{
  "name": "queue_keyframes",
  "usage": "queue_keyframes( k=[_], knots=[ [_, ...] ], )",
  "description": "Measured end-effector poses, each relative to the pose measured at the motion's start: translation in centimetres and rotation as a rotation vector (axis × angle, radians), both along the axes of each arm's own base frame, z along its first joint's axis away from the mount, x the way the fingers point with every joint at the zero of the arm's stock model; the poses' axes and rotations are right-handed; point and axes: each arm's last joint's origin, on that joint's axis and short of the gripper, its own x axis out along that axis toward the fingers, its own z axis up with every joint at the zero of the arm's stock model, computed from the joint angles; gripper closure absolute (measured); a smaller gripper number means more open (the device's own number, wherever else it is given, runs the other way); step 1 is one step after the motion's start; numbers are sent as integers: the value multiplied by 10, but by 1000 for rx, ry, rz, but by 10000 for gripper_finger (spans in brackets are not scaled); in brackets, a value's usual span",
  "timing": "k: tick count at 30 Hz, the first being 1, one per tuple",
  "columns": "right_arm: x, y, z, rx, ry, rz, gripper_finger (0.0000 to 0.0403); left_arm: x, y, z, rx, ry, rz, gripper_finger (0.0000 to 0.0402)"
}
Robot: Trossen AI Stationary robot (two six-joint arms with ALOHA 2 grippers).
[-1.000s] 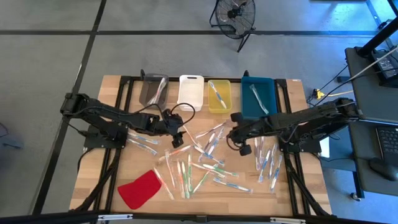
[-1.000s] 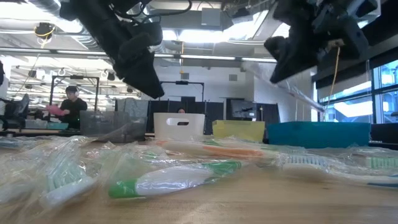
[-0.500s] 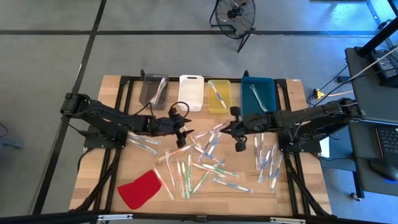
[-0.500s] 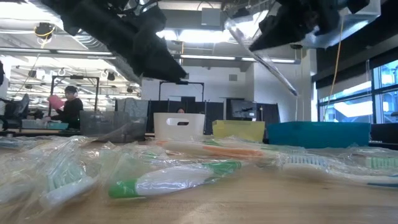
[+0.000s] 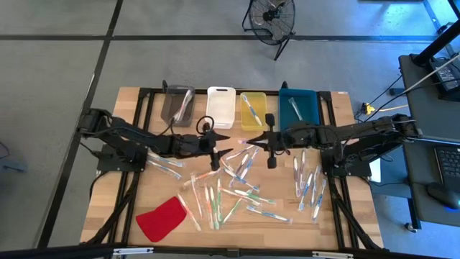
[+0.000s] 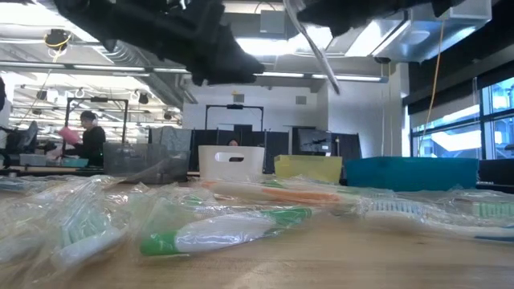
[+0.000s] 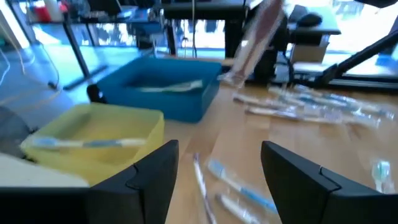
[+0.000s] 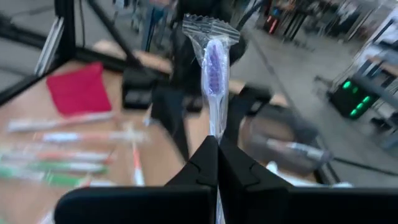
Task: Pick & Place Toothbrushes
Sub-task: Put the violet toothbrush into the white bin
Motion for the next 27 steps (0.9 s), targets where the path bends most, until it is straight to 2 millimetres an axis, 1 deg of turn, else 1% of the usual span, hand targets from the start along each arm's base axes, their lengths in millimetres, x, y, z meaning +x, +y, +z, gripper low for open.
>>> queue_keyframes(
  k=[5, 10, 15, 20, 23, 27],
  knots=[
    [2, -2, 8, 22, -84, -12, 402, 11, -1, -6, 46, -96, -5, 178],
    [2, -2, 14, 68, -149, -19, 402, 19, -1, -8, 96, -198, -4, 178],
    [3, -2, 20, 110, -207, -22, 402, 27, 7, -6, 111, -263, -13, 178],
    [7, -2, 16, 112, -210, -31, 402, 41, 19, 5, 115, -310, -64, 178],
    [10, -3, 12, 104, -193, -70, 402, 45, 23, 11, 118, -334, -91, 178],
    [13, -4, 9, 101, -190, -79, 402, 48, 29, 17, 111, -357, -143, 178]
  ],
)
